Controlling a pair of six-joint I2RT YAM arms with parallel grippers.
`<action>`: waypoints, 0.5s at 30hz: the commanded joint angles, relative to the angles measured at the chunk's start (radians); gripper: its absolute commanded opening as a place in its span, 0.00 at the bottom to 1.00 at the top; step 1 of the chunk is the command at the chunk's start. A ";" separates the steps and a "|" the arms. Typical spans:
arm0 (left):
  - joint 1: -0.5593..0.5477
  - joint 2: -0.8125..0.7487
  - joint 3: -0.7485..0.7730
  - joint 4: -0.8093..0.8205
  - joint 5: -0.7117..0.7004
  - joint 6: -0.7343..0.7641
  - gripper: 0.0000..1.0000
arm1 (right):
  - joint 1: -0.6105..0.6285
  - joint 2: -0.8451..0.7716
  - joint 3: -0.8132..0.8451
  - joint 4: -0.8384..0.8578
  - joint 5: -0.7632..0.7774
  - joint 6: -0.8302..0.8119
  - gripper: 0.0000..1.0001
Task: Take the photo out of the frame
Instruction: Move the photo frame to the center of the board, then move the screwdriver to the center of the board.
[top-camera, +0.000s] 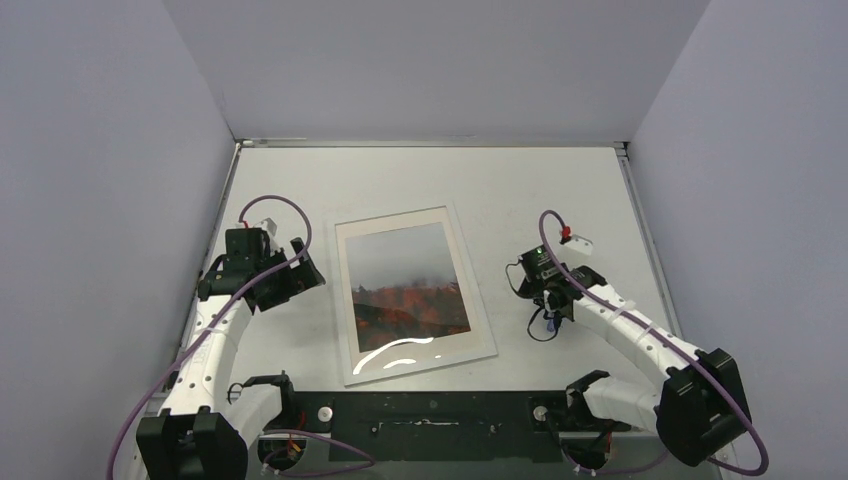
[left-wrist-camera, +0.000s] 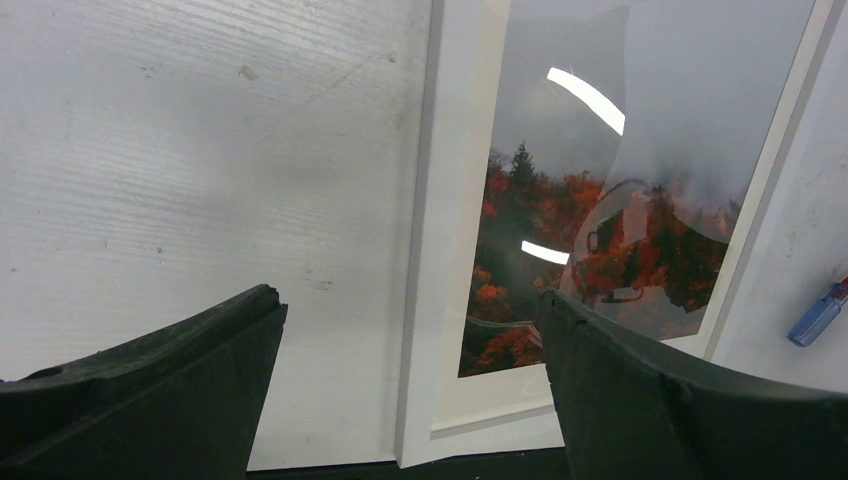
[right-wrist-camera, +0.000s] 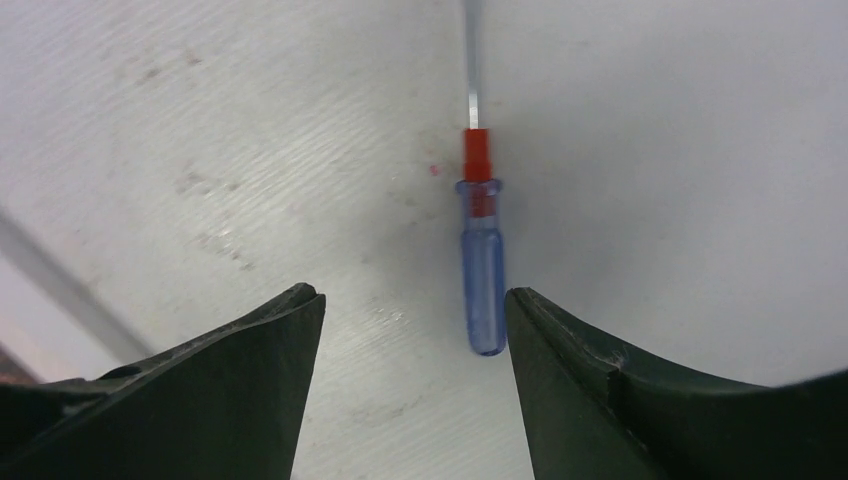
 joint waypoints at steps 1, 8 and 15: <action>0.004 -0.012 0.042 0.033 0.023 0.012 0.97 | -0.137 -0.042 -0.097 0.035 -0.069 0.028 0.67; 0.005 -0.011 0.043 0.031 0.021 0.010 0.97 | -0.259 -0.027 -0.191 0.160 -0.193 -0.009 0.62; 0.006 -0.011 0.042 0.030 0.021 0.009 0.97 | -0.315 0.061 -0.204 0.248 -0.210 -0.045 0.49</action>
